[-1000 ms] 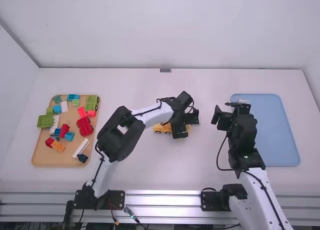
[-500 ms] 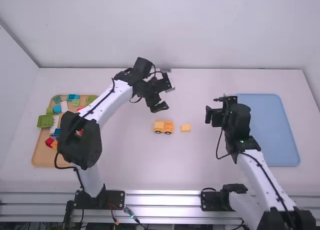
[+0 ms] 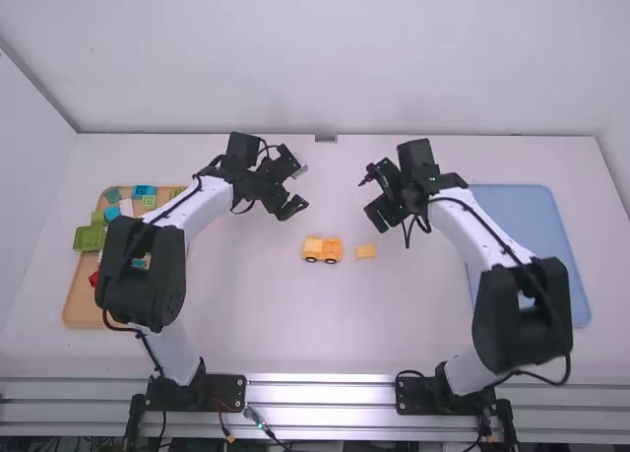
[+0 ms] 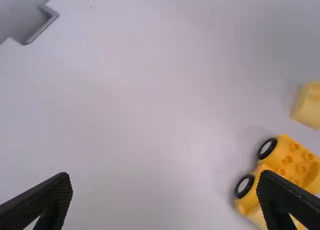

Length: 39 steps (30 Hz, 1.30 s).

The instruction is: Assemble lego blocks to make yellow taxi

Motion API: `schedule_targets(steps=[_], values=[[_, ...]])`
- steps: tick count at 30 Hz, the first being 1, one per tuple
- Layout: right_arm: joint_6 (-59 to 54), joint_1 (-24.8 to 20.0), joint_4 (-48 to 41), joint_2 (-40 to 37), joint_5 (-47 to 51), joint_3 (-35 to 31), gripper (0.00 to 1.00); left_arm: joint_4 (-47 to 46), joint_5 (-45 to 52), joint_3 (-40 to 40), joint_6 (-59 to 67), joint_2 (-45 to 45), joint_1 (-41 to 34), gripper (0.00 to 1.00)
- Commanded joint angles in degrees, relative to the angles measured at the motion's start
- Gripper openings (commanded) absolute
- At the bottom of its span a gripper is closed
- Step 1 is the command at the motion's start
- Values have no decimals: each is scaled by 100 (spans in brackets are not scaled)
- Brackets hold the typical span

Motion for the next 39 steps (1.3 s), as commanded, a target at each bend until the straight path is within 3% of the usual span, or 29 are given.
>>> schedule_targets(steps=[1, 6, 11, 19, 30, 39], values=[[-1207, 184, -476, 535, -28, 555, 99, 463, -343, -527, -656, -632, 20, 99], [-2450, 496, -1366, 979, 20, 935, 99, 1847, -872, -1484, -1888, -1202, 437, 99], [-3519, 734, -1606, 1014, 2, 717, 99, 2577, -356, -2142, -2188, -1425, 1051, 99], [-3746, 935, -988, 1027, 426, -28, 99, 3021, 555, -2472, -2192, -1425, 1399, 99], [-3764, 929, -201, 1047, 7, -654, 99, 3049, 555, -2472, -2192, -1427, 1340, 99], [-3812, 831, 52, 1091, -188, -706, 99, 3036, 555, -2472, -2358, -1427, 1360, 99]])
